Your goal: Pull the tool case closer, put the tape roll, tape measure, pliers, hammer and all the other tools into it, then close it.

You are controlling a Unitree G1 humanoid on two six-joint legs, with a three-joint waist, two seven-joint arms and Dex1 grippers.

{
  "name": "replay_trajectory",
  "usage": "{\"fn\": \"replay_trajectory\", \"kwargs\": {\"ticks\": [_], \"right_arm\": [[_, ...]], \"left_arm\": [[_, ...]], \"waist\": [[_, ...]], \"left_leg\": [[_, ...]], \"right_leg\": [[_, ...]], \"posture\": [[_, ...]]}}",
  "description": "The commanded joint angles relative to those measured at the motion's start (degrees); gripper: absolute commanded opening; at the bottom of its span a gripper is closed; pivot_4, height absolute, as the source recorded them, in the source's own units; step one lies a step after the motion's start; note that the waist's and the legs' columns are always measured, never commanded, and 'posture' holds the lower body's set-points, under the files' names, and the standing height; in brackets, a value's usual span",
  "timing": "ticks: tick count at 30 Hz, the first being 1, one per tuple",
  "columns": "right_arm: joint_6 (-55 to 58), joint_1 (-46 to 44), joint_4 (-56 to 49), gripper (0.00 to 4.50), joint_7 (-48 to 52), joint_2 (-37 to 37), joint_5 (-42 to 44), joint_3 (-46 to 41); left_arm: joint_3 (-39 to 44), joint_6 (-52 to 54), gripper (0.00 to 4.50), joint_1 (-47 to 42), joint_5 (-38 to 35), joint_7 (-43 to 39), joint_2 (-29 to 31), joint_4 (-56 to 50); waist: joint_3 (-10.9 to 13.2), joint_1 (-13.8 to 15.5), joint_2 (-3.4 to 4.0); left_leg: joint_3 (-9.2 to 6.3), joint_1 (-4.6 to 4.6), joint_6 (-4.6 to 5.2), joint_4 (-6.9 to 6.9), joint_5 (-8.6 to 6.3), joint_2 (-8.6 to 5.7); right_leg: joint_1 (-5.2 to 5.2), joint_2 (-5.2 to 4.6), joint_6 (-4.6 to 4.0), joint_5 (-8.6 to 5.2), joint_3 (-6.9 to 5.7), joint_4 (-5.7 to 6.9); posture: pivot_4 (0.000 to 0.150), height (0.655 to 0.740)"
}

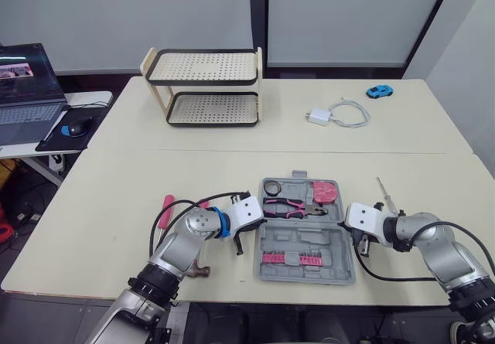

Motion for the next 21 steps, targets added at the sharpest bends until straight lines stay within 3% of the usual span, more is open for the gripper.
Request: {"fn": "replay_trajectory", "kwargs": {"ticks": [1,18,21], "right_arm": [[-1.94,-0.43,-1.37,0.05,0.42,-0.16,1.03,-0.15],[-3.73,4.25,-3.04,0.05,1.93,-7.44,6.58,-7.39],[-1.52,7.31,-5.79,0.05,4.62,-9.91,12.68,-13.93]], "left_arm": [[-0.74,-0.7,0.05,-0.42,0.56,-0.36,0.42,0.32],[8.32,-5.18,0.05,1.46,-7.4,-4.05,8.01,-5.35],[14.9,-2.73,0.05,3.8,-15.06,-8.32,11.88,-10.14]], "waist": [[0.0,0.0,0.0],[0.13,-0.01,0.02],[0.13,-0.16,0.02]], "left_leg": [[0.0,0.0,0.0,0.0,0.0,0.0],[-0.06,-0.39,-0.05,0.02,0.03,-0.03],[-0.04,-0.84,-0.24,0.08,0.15,-0.01]], "right_leg": [[0.0,0.0,0.0,0.0,0.0,0.0],[-0.33,-0.02,0.0,0.0,-0.03,-0.03],[-0.88,-0.02,-0.02,0.01,0.0,0.11]], "posture": [[0.15,0.74],[0.15,0.74],[0.15,0.74]]}}
